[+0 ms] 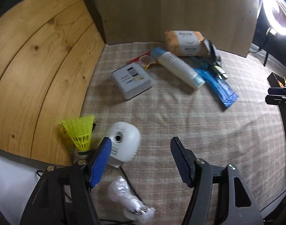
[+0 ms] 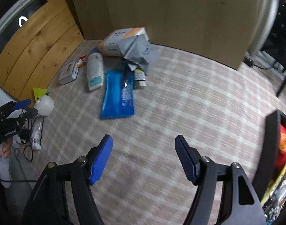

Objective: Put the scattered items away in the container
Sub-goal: 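Move both tools back toward the remaining items by the wooden cabinet, then grasp the white plug-in device with the left tool while the right tool grasps a blue toothbrush pack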

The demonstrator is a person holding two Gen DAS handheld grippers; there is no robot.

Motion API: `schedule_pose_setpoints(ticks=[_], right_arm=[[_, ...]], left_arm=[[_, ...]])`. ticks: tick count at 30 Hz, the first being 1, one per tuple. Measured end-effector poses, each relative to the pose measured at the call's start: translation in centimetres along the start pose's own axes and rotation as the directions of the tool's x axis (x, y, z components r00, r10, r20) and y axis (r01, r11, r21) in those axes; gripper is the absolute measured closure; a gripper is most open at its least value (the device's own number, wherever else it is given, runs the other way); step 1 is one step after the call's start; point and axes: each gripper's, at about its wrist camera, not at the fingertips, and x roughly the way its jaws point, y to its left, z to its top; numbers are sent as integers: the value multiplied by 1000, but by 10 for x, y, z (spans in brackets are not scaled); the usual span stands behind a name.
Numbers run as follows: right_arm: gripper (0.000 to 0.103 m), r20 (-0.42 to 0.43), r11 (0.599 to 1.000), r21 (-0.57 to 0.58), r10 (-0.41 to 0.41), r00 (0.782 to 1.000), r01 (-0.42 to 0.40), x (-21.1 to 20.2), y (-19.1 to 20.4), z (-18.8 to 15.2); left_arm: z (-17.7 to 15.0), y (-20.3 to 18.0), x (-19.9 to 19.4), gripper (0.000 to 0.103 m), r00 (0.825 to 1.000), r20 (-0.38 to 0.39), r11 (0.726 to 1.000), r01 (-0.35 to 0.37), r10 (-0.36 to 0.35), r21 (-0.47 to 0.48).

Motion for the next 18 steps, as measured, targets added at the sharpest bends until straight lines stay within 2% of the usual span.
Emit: schedule_pose_setpoints(ticks=[8, 18], right_arm=[[34, -96, 998, -56, -47, 994, 42, 57, 30, 40], [34, -180, 996, -73, -70, 981, 57, 100, 41, 65]], left_arm=[[5, 9, 25, 37, 998, -57, 998, -1, 4, 59], [7, 21, 55, 36, 992, -123, 998, -9, 17, 64]])
